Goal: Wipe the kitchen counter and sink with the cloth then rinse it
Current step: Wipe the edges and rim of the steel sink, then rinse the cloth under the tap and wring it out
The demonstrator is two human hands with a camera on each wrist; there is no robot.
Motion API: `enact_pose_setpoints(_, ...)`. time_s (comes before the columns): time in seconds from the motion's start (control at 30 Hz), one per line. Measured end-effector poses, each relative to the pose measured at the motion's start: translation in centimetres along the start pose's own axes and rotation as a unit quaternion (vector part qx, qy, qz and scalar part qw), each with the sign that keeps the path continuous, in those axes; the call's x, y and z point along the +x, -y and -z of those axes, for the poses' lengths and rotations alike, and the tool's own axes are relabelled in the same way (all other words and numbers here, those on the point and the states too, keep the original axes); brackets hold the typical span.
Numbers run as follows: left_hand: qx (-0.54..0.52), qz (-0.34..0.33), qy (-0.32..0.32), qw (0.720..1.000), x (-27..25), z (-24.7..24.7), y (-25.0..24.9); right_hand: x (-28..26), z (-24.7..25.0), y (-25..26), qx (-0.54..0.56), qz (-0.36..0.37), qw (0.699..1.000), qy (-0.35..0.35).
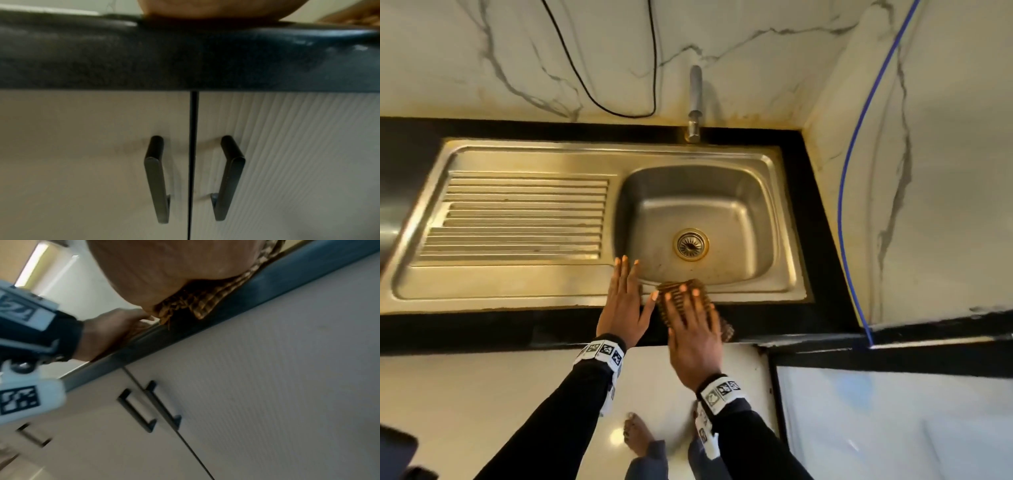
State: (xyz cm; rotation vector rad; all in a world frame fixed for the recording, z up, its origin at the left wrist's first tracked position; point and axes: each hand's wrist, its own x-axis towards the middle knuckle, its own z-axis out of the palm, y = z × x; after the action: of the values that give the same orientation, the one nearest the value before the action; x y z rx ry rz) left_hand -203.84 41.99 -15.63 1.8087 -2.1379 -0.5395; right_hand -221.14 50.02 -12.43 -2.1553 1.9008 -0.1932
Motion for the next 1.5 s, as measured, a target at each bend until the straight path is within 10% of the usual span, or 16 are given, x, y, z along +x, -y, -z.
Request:
enact_pose_setpoints(0.13, -0.068, 0.017, -0.02, 0.997, 0.0, 0.4, -0.1, 3.2, 0.6, -1.2, 0.002, 0.129, 0.992, 0.008)
enact_pose_setpoints(0.23, -0.121, 0.054, -0.018, 0.991, 0.4, 1.0, -0.9, 7.0, 2.4, -5.0, 0.168, -0.029, 0.985, -0.03)
enact_pose_setpoints(0.3, -0.113, 0.065, -0.005, 0.991, 1.2, 2.0, -2.1, 10.0, 5.0, -6.5, 0.439, -0.198, 0.876, -0.036)
enact_pose_setpoints(0.4, -0.094, 0.04, 0.026, 0.994, 3.3, 3.2, -4.3, 13.1, 8.6, -7.7, 0.771, -0.261, 0.579, -0.036)
enact_pose_setpoints(0.5, -0.16, 0.041, 0.002, 0.986, 6.9, 5.8, -6.6, 15.0, 12.0, -6.6, 0.853, -0.194, 0.484, -0.019)
enact_pose_setpoints(0.73, -0.54, 0.122, 0.098, 0.827, 16.6, 10.5, -9.3, 19.5, 13.9, -3.6, 0.844, -0.217, 0.484, -0.082)
enact_pose_setpoints(1.03, -0.41, -0.052, 0.093, 0.906, 23.2, 11.3, -5.6, 22.3, 15.4, -3.8, 0.777, -0.162, 0.598, -0.109)
enact_pose_setpoints(1.23, -0.254, -0.228, 0.142, 0.929, 26.7, 13.6, -7.0, 26.1, 18.7, -7.9, 0.589, -0.087, 0.804, -0.015)
enact_pose_setpoints(1.37, -0.225, -0.2, 0.154, 0.941, 29.4, 13.7, -7.9, 28.7, 19.7, -8.0, 0.409, -0.073, 0.909, 0.026)
enact_pose_setpoints(1.5, -0.181, -0.132, 0.168, 0.96, 32.9, 14.1, -8.1, 29.8, 19.3, -8.0, 0.366, -0.105, 0.925, -0.019)
